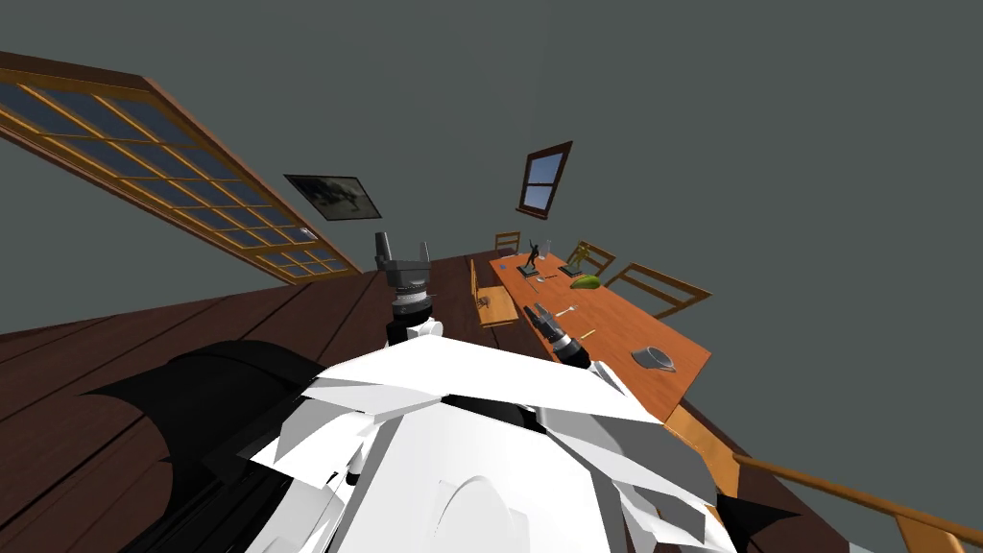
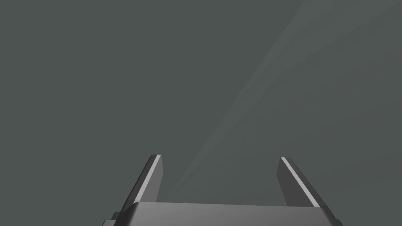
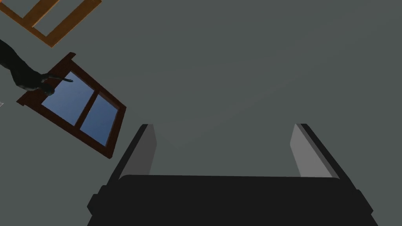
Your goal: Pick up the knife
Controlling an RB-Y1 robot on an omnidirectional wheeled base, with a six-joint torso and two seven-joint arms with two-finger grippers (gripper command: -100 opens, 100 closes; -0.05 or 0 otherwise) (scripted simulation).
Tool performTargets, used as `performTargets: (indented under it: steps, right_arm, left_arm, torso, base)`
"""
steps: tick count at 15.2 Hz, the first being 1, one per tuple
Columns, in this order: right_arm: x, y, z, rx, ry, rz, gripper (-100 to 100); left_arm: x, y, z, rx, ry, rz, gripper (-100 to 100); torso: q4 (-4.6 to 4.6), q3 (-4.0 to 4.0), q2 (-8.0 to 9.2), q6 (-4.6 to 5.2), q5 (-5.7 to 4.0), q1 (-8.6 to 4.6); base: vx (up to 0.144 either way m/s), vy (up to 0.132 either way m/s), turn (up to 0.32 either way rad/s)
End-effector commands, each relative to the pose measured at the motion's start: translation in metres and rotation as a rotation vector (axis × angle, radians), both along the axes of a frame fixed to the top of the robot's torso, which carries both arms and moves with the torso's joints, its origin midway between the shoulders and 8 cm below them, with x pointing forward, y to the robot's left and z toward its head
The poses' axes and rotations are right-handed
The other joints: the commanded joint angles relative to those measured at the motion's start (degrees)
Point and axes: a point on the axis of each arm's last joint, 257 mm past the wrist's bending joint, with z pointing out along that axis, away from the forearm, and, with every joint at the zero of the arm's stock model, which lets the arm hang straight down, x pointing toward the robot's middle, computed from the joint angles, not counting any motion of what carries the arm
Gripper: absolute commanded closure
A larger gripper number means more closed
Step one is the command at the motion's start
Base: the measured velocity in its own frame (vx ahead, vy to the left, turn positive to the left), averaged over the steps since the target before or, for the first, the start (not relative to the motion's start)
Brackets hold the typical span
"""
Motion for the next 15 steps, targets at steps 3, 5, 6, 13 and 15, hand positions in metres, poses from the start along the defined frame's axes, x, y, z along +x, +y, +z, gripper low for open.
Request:
performTargets:
  steps: [3,5,6,13,15]
  right_arm:
    - [-0.010,0.002,-0.039,-0.136,0.033,0.044,-100]
    - [-0.019,-0.001,-0.065,-0.214,0.064,0.073,-100]
    - [-0.020,0.000,-0.067,-0.234,0.057,0.078,-100]
    - [-0.044,-0.013,-0.123,-0.432,0.105,0.152,-100]
    - [-0.057,-0.024,-0.150,-0.521,0.130,0.189,-100]
  left_arm:
    - [0.000,0.000,0.000,0.000,0.000,0.000,0]
    - [0.000,0.000,0.000,0.000,0.000,0.000,0]
    - [0.000,0.000,0.000,0.000,0.000,0.000,0]
    - [0.000,0.000,0.000,0.000,0.000,0.000,0]
    - [0.000,0.000,0.000,0.000,0.000,0.000,0]
  torso:
    - [0.00,0.00,0.00,0.00,0.00,0.01]
    - [0.00,0.00,0.00,0.02,0.00,0.00]
    - [0.00,0.00,0.00,-0.01,0.00,-0.01]
    - [0.00,0.00,0.00,0.01,0.00,-0.01]
    - [0.00,0.00,0.00,-0.01,0.01,-0.01]
  base:
    - [0.009,-0.015,0.132]
    - [0.007,-0.017,0.136]
    - [0.009,-0.021,0.190]
    - [0.007,-0.018,0.132]
    - [0.008,-0.020,0.190]
